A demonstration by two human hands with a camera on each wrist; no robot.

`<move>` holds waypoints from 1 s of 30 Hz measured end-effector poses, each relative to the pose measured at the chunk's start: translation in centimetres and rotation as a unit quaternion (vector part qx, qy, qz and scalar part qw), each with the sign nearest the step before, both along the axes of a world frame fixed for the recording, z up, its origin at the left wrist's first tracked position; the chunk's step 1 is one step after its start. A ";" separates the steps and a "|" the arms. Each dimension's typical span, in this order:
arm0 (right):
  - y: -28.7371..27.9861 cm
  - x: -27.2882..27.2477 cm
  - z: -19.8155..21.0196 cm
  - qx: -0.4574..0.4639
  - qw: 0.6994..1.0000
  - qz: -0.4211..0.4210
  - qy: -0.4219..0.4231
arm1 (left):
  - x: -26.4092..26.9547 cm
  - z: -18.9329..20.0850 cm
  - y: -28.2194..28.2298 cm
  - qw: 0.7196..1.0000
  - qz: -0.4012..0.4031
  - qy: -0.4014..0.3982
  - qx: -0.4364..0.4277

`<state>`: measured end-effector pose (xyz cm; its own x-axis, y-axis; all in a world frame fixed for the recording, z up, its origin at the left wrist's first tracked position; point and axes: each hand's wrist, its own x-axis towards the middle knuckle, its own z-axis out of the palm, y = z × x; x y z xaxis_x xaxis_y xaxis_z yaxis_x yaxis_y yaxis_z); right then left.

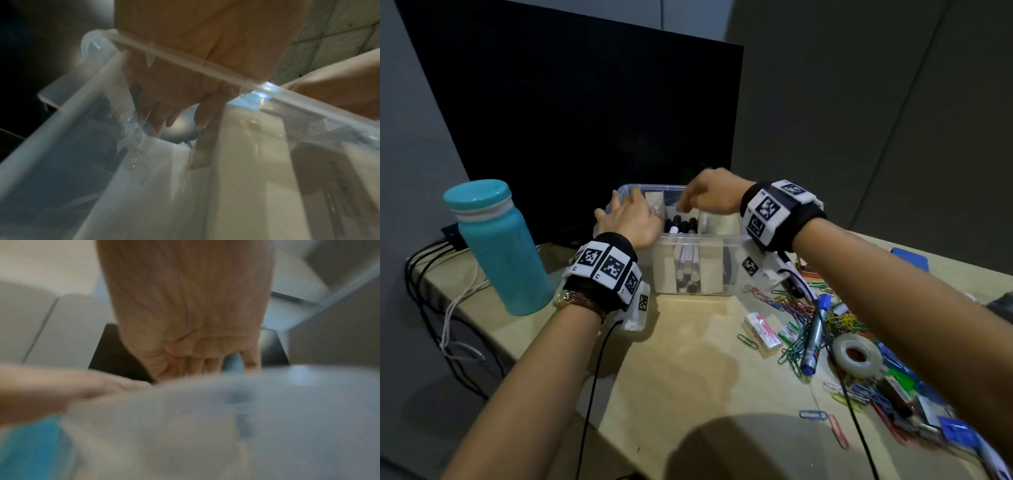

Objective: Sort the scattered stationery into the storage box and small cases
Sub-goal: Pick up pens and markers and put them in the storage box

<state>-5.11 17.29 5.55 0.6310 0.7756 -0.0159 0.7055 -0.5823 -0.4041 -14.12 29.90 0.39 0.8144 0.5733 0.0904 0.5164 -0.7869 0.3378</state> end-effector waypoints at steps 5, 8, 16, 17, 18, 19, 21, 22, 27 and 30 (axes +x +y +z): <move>0.8 -0.4 -0.3 -0.196 0.974 0.104 -0.049 | -1.0 1.1 -1.2 1.000 -0.007 0.003 0.005; 1.5 -0.1 -1.0 -0.224 0.967 0.116 -0.028 | -1.3 1.2 -1.4 1.000 -0.007 0.005 0.004; 2.1 1.5 -3.2 -0.258 0.962 0.089 0.018 | -0.1 0.1 0.1 0.999 -0.032 0.015 0.039; 2.1 1.8 -3.6 -0.244 0.965 0.093 0.023 | 0.0 0.0 0.1 0.998 -0.033 0.015 0.041; 2.0 2.1 -3.9 -0.225 0.969 0.098 0.027 | 0.0 -0.1 0.1 0.998 -0.033 0.014 0.045; 1.9 2.2 -4.2 -0.209 0.972 0.101 0.030 | 0.0 -0.2 0.1 0.998 -0.033 0.012 0.050; 1.0 1.4 -4.0 -0.172 0.979 0.109 0.019 | 0.1 -0.3 0.1 0.998 -0.032 0.008 0.058; 0.6 1.1 -3.9 -0.135 0.984 0.113 0.004 | 0.2 -0.3 0.2 0.998 -0.032 0.006 0.061; -3.0 0.5 -3.7 0.054 0.989 0.100 -0.095 | 0.4 -0.9 0.3 0.996 -0.025 -0.013 0.079; -7.1 0.8 -2.3 0.087 0.988 0.031 -0.123 | 0.2 -0.6 -0.7 0.997 -0.012 -0.046 0.066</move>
